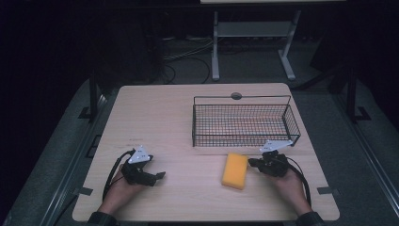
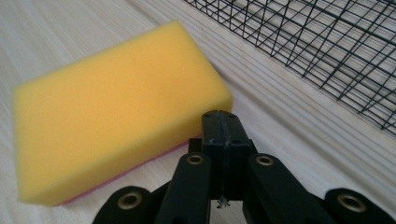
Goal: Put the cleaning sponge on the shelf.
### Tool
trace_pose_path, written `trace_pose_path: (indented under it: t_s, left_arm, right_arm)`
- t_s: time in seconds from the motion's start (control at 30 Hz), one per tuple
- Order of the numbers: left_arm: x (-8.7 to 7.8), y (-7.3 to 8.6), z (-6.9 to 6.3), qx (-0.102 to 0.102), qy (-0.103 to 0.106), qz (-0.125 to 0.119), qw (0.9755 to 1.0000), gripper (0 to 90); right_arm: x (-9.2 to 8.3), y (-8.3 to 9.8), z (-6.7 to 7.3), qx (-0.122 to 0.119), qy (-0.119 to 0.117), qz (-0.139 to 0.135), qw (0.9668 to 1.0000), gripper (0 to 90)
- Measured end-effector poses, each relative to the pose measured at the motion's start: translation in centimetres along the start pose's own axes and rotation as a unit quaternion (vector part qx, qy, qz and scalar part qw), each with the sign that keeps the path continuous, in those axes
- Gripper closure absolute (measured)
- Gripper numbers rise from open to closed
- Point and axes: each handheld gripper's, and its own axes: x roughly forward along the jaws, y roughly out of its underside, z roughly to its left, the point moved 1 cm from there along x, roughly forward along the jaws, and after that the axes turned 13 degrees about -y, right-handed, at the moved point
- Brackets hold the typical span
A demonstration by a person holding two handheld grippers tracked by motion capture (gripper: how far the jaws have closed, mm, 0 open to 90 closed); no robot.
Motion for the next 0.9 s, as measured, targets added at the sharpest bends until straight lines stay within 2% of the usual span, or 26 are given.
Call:
trace_pose_path:
  t_s: [0.17,0.3,0.5,0.53,0.77,0.9]
  left_arm:
    - [0.0,0.0,0.0,0.000,0.000,0.000,1.0000,13.8]
    - [0.0,0.0,0.0,-0.001,0.000,-0.001,1.0000,13.8]
    - [0.0,0.0,0.0,-0.002,0.000,-0.002,1.0000,13.8]
    - [0.0,0.0,0.0,-0.003,0.000,-0.002,1.0000,13.8]
    - [0.0,0.0,0.0,-0.004,0.000,-0.002,1.0000,13.8]
    - [0.0,0.0,0.0,-0.002,0.000,-0.001,1.0000,13.8]
  right_arm:
    - [-0.2,-0.2,0.1,0.003,0.000,-0.006,1.0000,89.4]
    - [-0.9,-0.7,0.8,-0.001,-0.013,-0.022,0.9997,89.4]
    - [-0.9,-1.4,1.9,-0.009,-0.034,-0.029,0.9990,89.4]
    - [-0.6,-1.8,2.5,-0.019,-0.040,-0.028,0.9987,89.4]
    - [0.4,-2.8,4.2,-0.034,-0.062,-0.025,0.9972,89.3]
    - [1.5,-3.5,5.5,-0.044,-0.079,-0.019,0.9957,89.3]
